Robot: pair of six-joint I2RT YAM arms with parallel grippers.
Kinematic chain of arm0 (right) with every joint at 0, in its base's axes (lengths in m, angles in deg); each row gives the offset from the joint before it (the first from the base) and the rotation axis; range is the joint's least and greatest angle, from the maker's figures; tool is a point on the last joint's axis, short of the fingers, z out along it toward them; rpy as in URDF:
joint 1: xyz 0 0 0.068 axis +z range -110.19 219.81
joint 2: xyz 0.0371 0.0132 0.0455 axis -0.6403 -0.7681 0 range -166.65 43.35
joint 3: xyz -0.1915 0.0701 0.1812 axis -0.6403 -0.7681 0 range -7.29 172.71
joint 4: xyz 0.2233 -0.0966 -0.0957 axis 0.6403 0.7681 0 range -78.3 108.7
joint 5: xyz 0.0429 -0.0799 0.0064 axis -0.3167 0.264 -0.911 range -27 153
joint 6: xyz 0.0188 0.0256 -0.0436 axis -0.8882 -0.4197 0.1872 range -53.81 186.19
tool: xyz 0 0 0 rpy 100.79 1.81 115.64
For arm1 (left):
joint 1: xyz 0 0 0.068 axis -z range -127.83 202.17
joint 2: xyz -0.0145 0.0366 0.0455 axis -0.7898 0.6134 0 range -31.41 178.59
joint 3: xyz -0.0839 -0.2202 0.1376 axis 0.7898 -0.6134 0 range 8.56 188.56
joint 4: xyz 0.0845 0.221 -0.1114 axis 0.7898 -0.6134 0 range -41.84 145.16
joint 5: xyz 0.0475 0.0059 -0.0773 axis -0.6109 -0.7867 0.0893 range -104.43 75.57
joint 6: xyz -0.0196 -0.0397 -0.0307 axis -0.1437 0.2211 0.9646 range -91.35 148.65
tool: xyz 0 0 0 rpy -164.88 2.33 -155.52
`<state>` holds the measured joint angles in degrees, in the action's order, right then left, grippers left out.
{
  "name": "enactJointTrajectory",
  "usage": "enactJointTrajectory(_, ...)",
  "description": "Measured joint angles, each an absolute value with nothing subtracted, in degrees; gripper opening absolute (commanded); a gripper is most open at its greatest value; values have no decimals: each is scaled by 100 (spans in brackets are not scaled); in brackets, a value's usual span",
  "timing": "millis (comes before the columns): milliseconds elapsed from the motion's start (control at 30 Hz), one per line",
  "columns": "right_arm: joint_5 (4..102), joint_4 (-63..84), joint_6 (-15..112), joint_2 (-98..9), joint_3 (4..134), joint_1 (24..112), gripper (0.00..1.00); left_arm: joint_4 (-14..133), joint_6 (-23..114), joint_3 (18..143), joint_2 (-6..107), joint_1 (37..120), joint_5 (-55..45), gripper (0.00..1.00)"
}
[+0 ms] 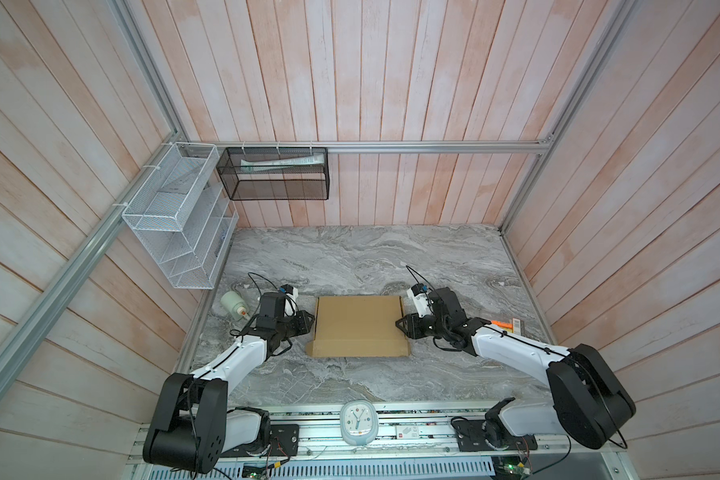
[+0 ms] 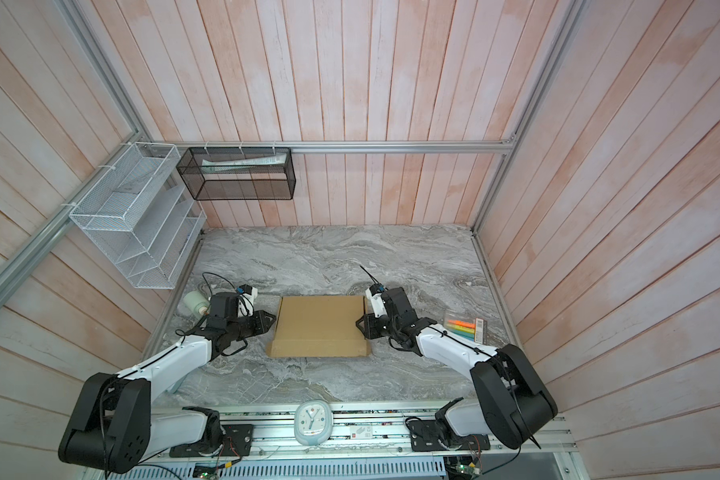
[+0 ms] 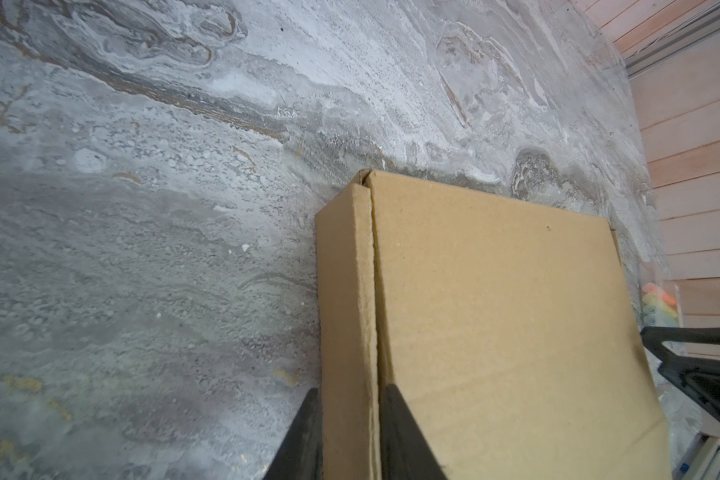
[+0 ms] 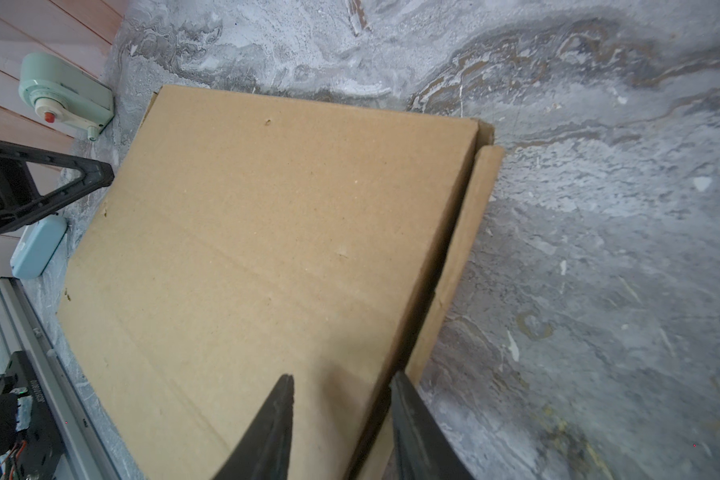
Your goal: Fold the paper box
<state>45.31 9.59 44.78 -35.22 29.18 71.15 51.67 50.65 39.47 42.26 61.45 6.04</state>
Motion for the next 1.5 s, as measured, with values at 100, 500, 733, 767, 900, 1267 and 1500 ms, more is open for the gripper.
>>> enactJointTrajectory(100,4559,962,4478,-3426,2916,7108,41,5159,5063,3969,4246,6145,600,27)
enactJointTrajectory(500,4645,962,4476,-3225,2898,7025,41,5161,5023,4013,4395,6145,628,26)
enactJointTrajectory(733,4645,962,4476,-3163,2894,6970,40,5244,5026,4017,4543,6142,718,24)
enactJointTrajectory(767,4643,959,4476,-3155,2889,6966,40,5261,5026,4017,4554,6142,729,24)
enactJointTrajectory(900,4643,957,4474,-3131,2850,6942,40,5305,5026,4017,4576,6142,770,24)
enactJointTrajectory(1267,4636,911,4454,-3131,2776,6907,40,5272,5026,4017,4482,6142,770,24)
enactJointTrajectory(1500,4599,870,4452,-3131,2723,6900,40,5242,5028,4017,4379,6142,784,25)
